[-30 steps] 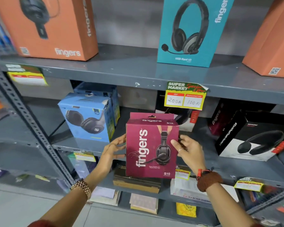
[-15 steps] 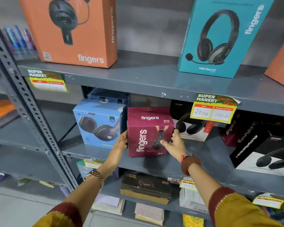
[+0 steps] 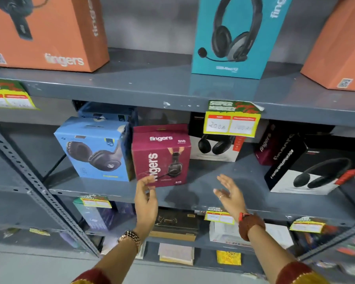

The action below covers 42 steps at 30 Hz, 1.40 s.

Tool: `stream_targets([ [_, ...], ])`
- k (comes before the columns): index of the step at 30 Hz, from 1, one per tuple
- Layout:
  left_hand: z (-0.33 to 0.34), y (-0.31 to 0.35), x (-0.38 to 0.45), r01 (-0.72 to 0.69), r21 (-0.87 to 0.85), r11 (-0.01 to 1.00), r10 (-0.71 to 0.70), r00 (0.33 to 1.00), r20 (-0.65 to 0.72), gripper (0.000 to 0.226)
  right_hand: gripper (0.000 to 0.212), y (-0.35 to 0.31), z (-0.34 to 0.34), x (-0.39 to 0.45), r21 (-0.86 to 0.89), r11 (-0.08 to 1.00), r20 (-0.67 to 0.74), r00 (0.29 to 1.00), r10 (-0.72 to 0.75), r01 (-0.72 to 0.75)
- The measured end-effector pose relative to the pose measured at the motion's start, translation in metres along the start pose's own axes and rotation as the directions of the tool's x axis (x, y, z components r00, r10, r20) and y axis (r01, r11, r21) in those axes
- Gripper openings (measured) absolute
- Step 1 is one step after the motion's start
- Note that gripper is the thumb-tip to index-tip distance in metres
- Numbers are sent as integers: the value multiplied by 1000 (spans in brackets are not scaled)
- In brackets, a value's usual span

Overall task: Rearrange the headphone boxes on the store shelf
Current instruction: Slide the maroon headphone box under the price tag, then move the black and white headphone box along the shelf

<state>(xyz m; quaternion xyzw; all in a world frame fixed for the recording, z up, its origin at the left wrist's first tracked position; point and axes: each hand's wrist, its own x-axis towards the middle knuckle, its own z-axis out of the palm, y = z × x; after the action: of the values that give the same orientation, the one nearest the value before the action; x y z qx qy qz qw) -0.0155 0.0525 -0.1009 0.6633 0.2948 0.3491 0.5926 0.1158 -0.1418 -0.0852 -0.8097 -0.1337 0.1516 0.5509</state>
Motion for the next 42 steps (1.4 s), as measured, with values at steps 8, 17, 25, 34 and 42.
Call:
stream_targets([
  [8, 135, 11, -51, -2, 60, 998, -18, 941, 339, 35, 43, 85, -162, -18, 40, 994, -308, 946, 105, -97],
  [17, 306, 45, -109, 68, 67, 995, -93, 851, 517, 56, 63, 107, -331, 14, 150, 981, -462, 869, 180, -123],
  [25, 378, 82, -102, 127, 50, 991, -135, 860, 493, 64, 73, 90, -382, 69, 192, 974, -269, 948, 172, -122],
  [34, 379, 96, -125, 153, 43, 987, -155, 881, 447, 63, 38, 101, -380, 53, 49, 999, -376, 927, -2, 22],
  [42, 331, 91, -168, 111, -7, 994, -97, 890, 446, 59, 50, 104, -387, -13, -116, 992, -417, 905, -91, 47],
])
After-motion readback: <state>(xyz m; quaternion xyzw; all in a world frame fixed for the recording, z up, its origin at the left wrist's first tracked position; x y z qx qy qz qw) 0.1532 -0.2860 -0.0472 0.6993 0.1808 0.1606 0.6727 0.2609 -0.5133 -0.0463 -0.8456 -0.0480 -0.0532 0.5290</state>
